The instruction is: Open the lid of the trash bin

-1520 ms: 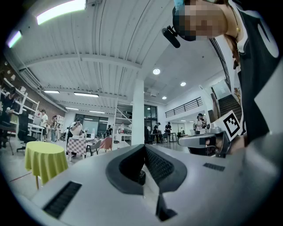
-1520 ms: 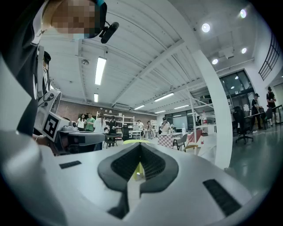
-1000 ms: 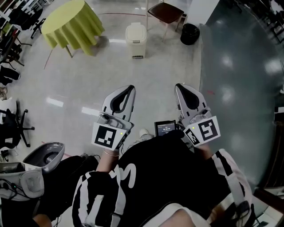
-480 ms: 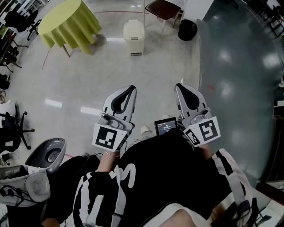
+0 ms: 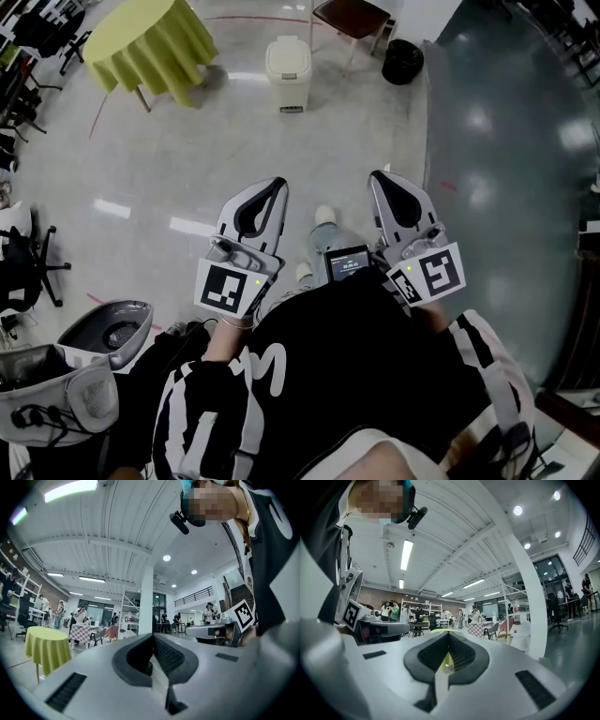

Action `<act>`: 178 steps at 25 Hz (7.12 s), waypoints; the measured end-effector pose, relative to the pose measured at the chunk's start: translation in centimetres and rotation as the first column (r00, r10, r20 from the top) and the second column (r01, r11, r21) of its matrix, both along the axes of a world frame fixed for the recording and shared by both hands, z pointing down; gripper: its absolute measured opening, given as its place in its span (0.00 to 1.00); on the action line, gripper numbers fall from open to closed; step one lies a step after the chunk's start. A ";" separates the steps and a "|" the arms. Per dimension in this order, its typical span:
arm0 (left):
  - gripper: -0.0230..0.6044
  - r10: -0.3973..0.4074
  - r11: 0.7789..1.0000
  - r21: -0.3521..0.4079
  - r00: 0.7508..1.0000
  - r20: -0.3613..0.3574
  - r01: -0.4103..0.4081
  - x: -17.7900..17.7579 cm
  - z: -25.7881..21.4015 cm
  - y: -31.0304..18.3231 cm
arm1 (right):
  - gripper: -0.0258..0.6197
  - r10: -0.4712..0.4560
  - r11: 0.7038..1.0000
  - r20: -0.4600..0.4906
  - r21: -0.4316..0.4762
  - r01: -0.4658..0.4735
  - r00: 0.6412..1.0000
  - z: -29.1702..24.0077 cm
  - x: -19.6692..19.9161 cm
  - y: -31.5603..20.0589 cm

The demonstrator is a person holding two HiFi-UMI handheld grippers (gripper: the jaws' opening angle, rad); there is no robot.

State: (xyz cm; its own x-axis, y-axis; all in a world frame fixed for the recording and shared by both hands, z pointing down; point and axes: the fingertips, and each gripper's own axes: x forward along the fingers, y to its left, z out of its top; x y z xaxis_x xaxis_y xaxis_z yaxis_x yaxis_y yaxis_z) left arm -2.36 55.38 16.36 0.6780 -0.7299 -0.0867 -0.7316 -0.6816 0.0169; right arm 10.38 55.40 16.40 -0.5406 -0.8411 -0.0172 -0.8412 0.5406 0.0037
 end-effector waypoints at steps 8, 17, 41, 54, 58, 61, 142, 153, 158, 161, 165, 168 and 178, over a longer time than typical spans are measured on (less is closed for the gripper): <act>0.05 -0.013 1.000 0.014 1.000 0.014 0.012 0.5 -0.4 -3.3 | 0.05 -0.019 1.000 0.007 -0.002 0.019 1.000 0.2 0.3 -3.5; 0.05 -0.022 1.000 0.010 1.000 0.022 0.022 1.1 -0.4 -9.7 | 0.05 -0.022 1.000 0.018 -0.014 0.022 1.000 0.3 1.0 -10.1; 0.05 -0.026 1.000 0.006 0.999 0.025 0.026 3.3 -1.8 -21.5 | 0.05 -0.058 0.998 0.029 -0.020 0.058 0.998 -0.9 2.2 -22.6; 0.05 -0.059 0.998 0.031 0.998 0.023 0.058 7.1 -1.7 -27.5 | 0.05 -0.097 0.995 0.025 -0.035 0.097 0.995 0.5 6.3 -28.4; 0.05 -0.074 0.997 0.031 0.997 0.027 0.073 7.7 -2.0 -28.7 | 0.05 -0.117 0.992 0.026 -0.035 0.118 0.993 0.3 6.9 -29.9; 0.05 -0.081 0.996 0.029 0.996 0.031 0.080 7.9 -1.6 -29.4 | 0.05 -0.129 0.991 0.025 -0.037 0.130 0.991 0.7 6.8 -30.9; 0.05 -0.037 0.999 -0.028 0.999 0.021 0.038 -0.3 -0.2 -59.0 | 0.05 -0.080 0.995 -0.003 -0.066 0.079 0.997 1.4 -1.6 -59.8; 0.05 0.002 1.000 -0.029 1.000 0.027 -0.001 -2.8 -0.1 -66.1 | 0.05 -0.059 0.996 0.007 -0.064 0.059 0.998 1.5 -4.7 -66.3; 0.05 0.010 0.999 -0.034 0.999 0.031 -0.009 -3.5 0.4 -68.0 | 0.05 -0.061 0.996 0.000 -0.065 0.061 0.998 1.8 -5.5 -68.2; 0.05 0.005 0.999 -0.038 0.999 0.033 -0.004 -3.8 0.7 -68.9 | 0.05 -0.062 0.996 0.002 -0.068 0.062 0.998 1.9 -5.7 -68.9; 0.05 -0.005 0.999 -0.042 1.000 0.028 0.006 -3.7 0.8 -69.3 | 0.05 -0.075 0.994 -0.002 -0.076 0.074 0.997 2.1 -5.6 -69.3; 0.05 -0.016 0.999 -0.040 1.000 0.023 0.017 -3.4 0.6 -69.4 | 0.05 -0.090 0.993 0.000 -0.072 0.090 0.996 2.0 -5.3 -69.4; 0.05 -0.069 0.996 -0.064 0.998 0.014 0.069 -2.6 1.6 -69.2 | 0.05 -0.159 0.983 -0.032 -0.103 0.155 0.987 3.5 -4.5 -69.9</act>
